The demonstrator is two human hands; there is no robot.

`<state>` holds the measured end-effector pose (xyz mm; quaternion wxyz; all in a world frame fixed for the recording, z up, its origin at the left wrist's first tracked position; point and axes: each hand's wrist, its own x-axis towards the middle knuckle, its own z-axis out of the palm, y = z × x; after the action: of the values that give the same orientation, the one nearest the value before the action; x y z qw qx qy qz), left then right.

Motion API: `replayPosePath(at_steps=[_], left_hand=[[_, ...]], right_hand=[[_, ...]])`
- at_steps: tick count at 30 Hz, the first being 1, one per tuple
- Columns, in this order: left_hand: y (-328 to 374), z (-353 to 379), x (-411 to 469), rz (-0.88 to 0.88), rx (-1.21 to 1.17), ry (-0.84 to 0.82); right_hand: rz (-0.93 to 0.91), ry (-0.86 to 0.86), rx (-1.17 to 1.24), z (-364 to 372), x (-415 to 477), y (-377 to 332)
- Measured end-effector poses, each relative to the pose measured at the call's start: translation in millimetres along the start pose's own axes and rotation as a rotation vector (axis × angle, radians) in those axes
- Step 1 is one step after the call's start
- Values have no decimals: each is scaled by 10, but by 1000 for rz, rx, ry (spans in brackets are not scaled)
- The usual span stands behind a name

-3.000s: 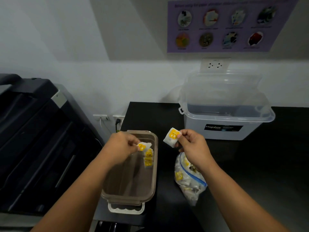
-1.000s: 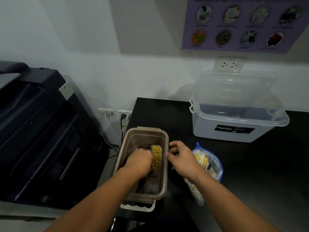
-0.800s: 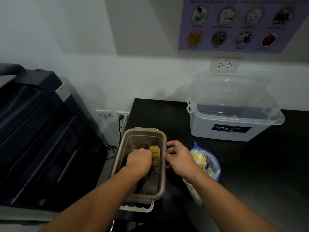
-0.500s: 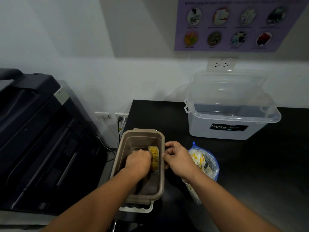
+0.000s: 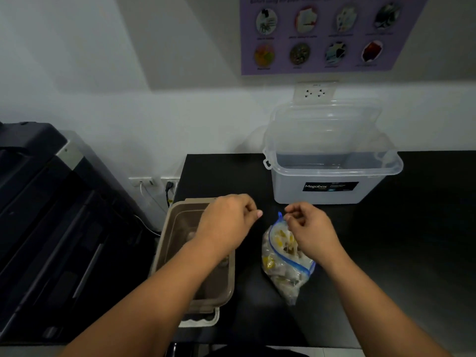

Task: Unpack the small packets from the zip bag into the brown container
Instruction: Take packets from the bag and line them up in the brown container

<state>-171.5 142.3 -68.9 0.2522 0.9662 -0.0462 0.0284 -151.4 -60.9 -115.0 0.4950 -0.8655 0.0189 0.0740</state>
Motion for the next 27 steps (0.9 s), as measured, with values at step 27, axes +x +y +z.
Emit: replayPosePath(at_steps=[27], left_hand=[[184, 1094, 12, -368, -36, -200]], right_hand=[[320, -169, -648, 362, 178, 548]])
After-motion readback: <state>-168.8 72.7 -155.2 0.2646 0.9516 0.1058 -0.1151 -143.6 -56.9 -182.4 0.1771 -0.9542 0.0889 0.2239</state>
